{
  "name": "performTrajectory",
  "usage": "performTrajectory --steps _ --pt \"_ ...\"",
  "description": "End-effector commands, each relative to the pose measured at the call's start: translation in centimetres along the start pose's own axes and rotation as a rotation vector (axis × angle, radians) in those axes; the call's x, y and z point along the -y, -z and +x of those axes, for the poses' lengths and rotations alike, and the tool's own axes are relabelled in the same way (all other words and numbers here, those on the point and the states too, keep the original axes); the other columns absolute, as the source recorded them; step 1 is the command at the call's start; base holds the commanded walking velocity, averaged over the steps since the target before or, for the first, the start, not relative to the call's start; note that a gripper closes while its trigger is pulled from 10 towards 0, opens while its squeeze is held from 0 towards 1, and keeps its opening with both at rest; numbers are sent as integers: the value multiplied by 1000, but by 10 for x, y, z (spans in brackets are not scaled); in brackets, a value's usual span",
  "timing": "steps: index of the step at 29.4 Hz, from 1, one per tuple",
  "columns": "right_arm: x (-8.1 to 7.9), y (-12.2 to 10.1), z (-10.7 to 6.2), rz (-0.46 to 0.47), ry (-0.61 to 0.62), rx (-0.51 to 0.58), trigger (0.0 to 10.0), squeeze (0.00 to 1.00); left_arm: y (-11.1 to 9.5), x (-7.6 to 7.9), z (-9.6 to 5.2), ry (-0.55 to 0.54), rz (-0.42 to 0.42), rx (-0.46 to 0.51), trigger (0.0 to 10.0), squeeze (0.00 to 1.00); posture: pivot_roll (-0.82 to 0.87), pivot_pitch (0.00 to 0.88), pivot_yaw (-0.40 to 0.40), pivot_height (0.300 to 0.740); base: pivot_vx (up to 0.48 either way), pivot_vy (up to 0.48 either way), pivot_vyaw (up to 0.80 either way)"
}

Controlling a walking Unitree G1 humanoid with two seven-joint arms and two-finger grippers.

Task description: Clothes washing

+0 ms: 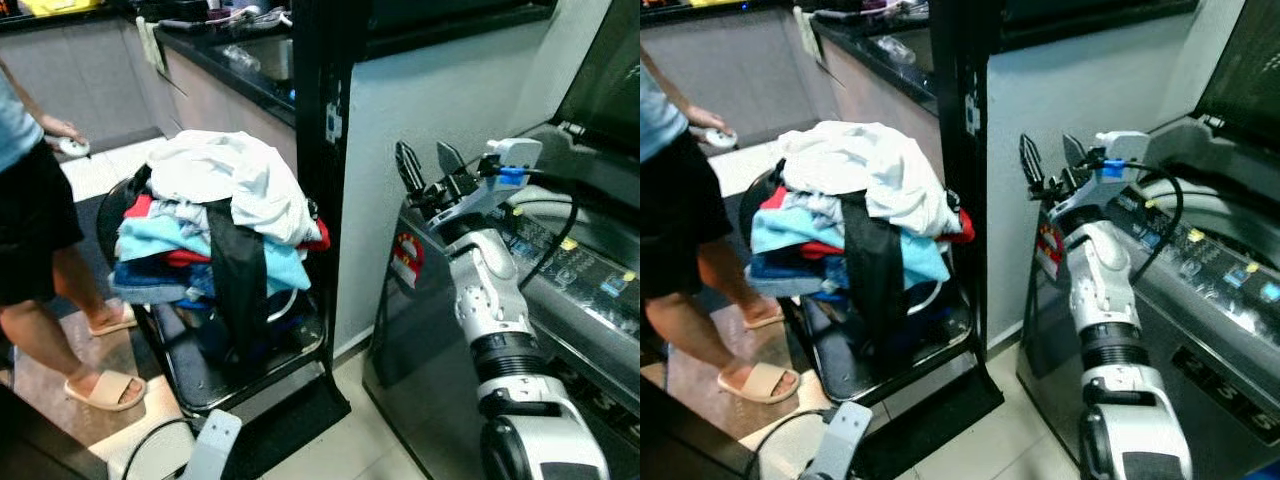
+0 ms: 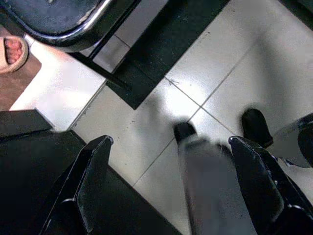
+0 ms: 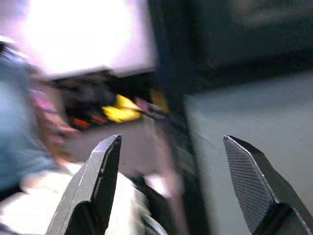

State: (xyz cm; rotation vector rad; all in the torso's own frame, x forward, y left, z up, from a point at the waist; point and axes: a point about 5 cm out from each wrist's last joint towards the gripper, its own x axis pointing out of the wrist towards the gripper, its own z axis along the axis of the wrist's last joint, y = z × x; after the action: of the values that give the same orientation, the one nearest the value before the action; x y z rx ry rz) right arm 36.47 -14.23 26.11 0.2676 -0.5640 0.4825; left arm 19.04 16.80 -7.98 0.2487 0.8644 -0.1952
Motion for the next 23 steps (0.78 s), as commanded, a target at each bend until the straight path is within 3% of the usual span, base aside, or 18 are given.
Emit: performTrajectory --steps 1,5,10,21,23 --pt "-14 2 0 46 -70 2 10000 0 12 -6 -3 -10 17 -46 10000 0 80 18 -24 740 345 0 0" --pt "-21 -1 -3 82 -113 18 10000 0 13 -7 -4 -11 29 -51 10000 0 81 18 -25 740 320 0 0" --pt "-28 -3 -8 116 -165 23 10000 0 14 -7 -4 -12 27 -55 10000 0 85 16 -20 740 271 0 750" --pt "-45 -5 -11 57 -274 -39 10000 0 16 -9 -5 -17 41 -64 10000 0 86 15 -17 740 0 0 768" --pt "-56 -1 -10 -7 -307 -90 10000 0 18 -9 -5 -12 53 -70 10000 0 88 17 -16 740 0 0 200"
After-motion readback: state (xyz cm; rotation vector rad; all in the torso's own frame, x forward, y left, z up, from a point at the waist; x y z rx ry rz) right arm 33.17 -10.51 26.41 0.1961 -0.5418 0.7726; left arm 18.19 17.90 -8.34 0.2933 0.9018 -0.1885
